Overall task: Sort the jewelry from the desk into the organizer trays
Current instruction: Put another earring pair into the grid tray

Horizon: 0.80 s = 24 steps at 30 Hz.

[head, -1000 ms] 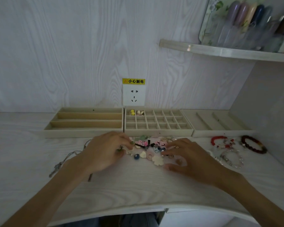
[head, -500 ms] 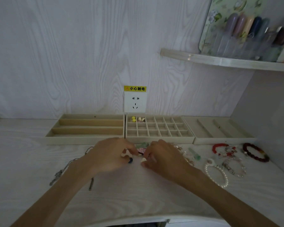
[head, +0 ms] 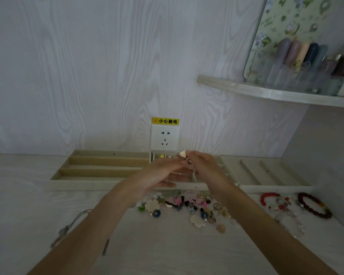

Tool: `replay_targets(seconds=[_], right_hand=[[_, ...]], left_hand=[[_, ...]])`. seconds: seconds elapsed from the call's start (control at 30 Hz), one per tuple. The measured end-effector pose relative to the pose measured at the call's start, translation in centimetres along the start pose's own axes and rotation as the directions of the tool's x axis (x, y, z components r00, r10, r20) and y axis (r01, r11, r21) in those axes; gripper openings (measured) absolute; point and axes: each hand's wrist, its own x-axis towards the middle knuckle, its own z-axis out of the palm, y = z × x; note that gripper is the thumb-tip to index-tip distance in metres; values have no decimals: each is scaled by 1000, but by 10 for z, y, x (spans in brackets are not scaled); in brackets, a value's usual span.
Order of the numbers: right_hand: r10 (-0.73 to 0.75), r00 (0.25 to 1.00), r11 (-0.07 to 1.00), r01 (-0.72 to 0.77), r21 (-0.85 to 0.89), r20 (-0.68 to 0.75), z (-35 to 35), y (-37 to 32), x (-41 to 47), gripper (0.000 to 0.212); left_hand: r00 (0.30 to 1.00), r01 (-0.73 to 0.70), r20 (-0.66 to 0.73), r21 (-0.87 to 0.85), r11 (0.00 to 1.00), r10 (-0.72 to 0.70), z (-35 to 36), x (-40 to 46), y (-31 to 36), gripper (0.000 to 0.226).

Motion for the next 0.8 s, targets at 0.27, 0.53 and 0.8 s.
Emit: replay_targets(seconds=[0.27,0.53,0.8], right_hand=[[187,982,923,-170,345,-17,-13,3,56,13],[59,997,974,-70,-215,-58,-29,35,104,19],[-58,998,931,43,-362,-30,-38,52,117,9]], left_hand=[[947,-143,-226,339,930,228,-17,57,7,26],[913,20,-316,667,745,258,-35,98,-3,20],[889,30,-303,786,618,343,-25,112,-8,17]])
